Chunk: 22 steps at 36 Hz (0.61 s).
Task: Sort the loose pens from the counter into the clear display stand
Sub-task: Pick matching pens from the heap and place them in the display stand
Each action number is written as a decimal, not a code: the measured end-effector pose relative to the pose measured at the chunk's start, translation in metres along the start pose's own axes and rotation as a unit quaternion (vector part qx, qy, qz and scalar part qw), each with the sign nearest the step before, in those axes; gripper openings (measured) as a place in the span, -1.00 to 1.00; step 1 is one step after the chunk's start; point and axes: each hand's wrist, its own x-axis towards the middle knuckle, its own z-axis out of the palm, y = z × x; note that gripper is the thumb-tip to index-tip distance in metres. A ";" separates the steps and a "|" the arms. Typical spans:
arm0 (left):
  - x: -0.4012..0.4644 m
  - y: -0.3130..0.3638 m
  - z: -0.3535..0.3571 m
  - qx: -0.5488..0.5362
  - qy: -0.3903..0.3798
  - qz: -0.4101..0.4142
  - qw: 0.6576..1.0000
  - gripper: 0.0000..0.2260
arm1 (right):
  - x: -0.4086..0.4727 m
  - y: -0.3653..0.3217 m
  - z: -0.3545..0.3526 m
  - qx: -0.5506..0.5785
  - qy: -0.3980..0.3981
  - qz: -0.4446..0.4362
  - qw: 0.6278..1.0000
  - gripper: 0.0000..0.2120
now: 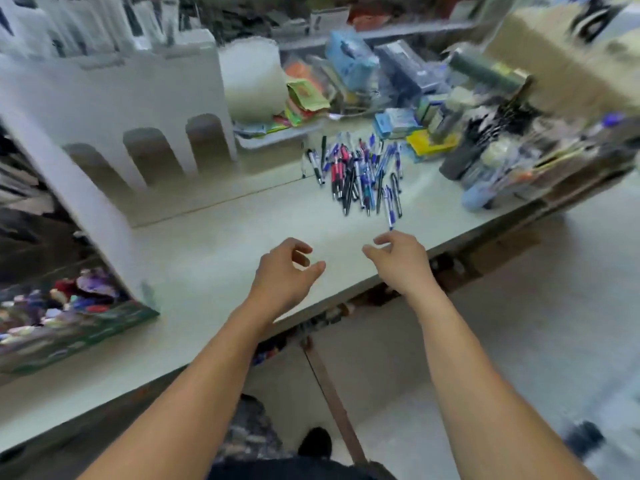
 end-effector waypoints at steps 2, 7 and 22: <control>0.015 0.011 0.009 -0.003 0.019 -0.017 1.000 -0.71 | 0.023 0.007 -0.007 0.020 -0.009 0.014 1.000 -0.68; 0.079 0.028 0.028 0.029 0.055 -0.040 0.997 -0.62 | 0.092 0.010 -0.005 0.069 -0.017 0.026 0.997 -0.69; 0.294 0.041 0.116 0.109 0.103 -0.178 0.973 -0.38 | 0.252 0.004 -0.001 0.012 -0.077 0.010 0.997 -0.90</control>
